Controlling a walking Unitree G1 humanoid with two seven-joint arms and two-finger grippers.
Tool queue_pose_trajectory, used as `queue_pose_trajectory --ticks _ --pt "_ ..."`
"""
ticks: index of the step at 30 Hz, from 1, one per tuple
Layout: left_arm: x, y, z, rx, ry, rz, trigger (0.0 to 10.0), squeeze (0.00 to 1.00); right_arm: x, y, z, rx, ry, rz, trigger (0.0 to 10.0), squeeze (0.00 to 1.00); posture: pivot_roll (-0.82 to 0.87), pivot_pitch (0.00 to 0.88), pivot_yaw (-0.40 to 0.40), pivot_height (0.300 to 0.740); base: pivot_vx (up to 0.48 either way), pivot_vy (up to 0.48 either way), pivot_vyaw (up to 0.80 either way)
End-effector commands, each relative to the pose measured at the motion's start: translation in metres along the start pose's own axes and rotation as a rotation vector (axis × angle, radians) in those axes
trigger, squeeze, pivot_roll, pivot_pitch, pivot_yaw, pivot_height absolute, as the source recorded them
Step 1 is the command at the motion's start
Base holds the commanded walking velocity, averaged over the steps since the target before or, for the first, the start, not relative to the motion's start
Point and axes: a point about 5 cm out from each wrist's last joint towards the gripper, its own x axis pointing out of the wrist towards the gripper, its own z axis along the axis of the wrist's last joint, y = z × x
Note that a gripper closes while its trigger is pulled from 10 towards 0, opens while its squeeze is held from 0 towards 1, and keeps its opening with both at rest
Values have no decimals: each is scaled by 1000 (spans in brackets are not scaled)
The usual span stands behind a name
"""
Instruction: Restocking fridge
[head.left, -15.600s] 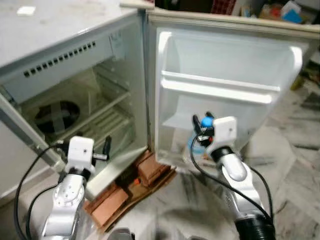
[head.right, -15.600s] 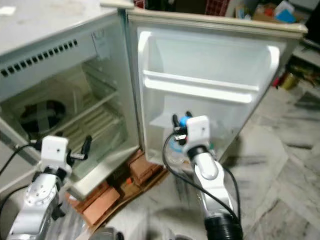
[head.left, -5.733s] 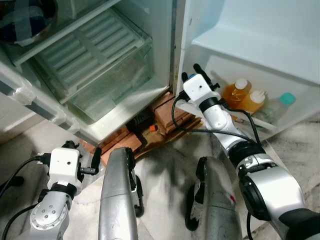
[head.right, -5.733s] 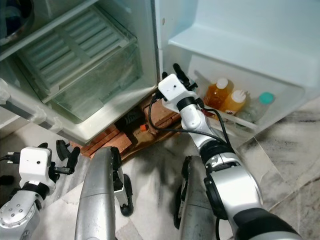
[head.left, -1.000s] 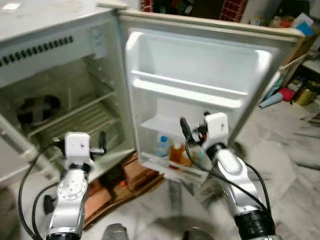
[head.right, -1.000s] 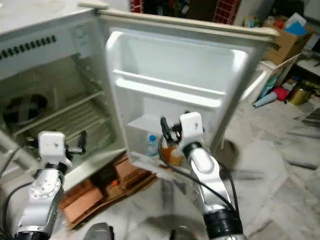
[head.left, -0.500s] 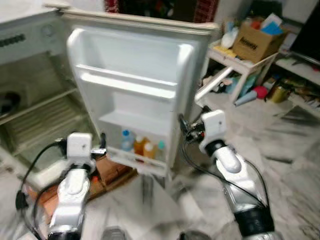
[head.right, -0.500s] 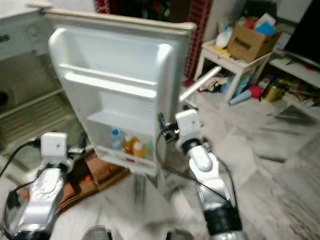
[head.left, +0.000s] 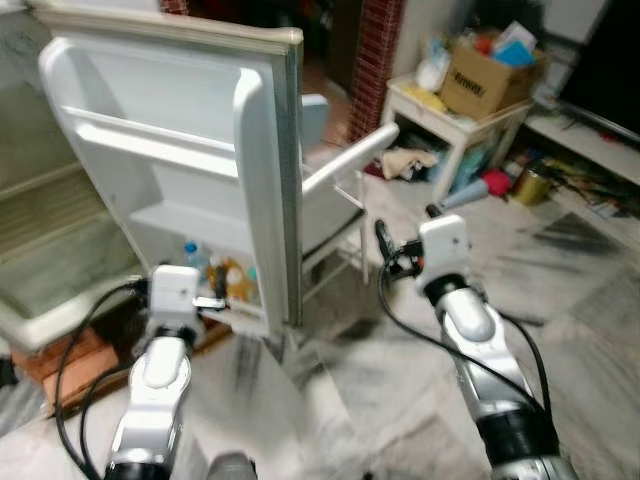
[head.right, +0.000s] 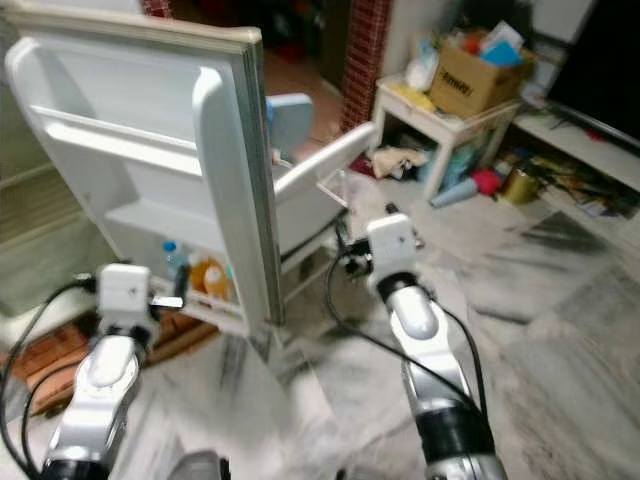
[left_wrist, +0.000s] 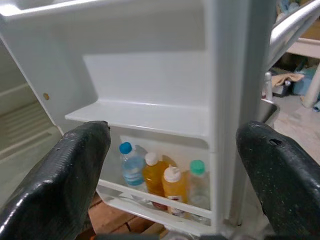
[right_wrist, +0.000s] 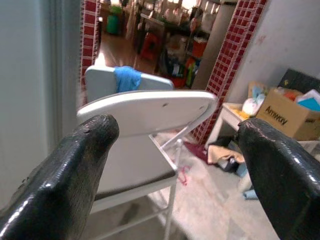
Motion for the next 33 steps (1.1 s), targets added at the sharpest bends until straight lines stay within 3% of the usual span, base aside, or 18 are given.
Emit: queue_pose_trajectory --ticks 1,12,20,33 --pt "0 13 1 12 -9 37 10000 0 5 7 9 15 -39 18 10000 0 49 0 -4 740 0 -480 681" --pt "1 13 5 3 -31 43 10000 0 6 10 12 54 -58 42 10000 0 48 0 -3 740 114 -417 645" --pt "1 14 5 -5 -44 45 10000 0 6 15 12 73 -62 70 10000 0 48 0 -2 740 391 0 629" --pt "1 13 8 -24 -70 34 10000 0 6 19 12 97 -66 104 10000 0 47 2 -3 740 0 0 525"
